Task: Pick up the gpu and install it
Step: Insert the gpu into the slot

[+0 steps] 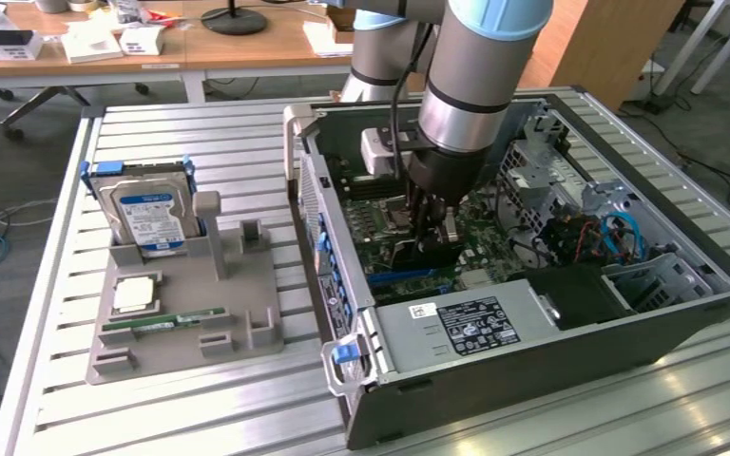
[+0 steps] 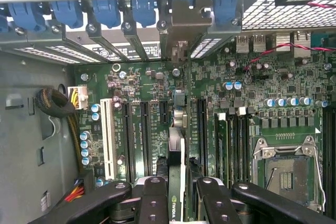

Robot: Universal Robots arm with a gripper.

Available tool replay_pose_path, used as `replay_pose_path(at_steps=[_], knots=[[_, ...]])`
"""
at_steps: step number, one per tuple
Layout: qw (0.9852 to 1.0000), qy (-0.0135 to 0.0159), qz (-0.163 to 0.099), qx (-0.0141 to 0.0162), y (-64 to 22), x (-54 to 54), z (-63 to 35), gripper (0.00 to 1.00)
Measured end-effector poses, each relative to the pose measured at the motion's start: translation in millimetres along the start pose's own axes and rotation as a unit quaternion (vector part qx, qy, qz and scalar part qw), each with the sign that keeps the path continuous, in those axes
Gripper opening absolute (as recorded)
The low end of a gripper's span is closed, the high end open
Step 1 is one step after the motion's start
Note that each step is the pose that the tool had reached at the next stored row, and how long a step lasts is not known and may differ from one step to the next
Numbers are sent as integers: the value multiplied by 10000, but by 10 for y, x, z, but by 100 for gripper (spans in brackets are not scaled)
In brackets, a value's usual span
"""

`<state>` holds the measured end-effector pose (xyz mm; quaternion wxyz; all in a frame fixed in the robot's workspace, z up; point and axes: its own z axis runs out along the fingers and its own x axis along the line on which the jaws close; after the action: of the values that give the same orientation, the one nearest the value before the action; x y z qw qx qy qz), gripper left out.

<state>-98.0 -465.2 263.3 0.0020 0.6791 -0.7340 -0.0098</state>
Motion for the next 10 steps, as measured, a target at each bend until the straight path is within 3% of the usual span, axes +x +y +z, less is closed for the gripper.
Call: replay_pose_path(at_steps=[10], knots=[[10000, -3, -1, 0, -1, -1, 0, 26]])
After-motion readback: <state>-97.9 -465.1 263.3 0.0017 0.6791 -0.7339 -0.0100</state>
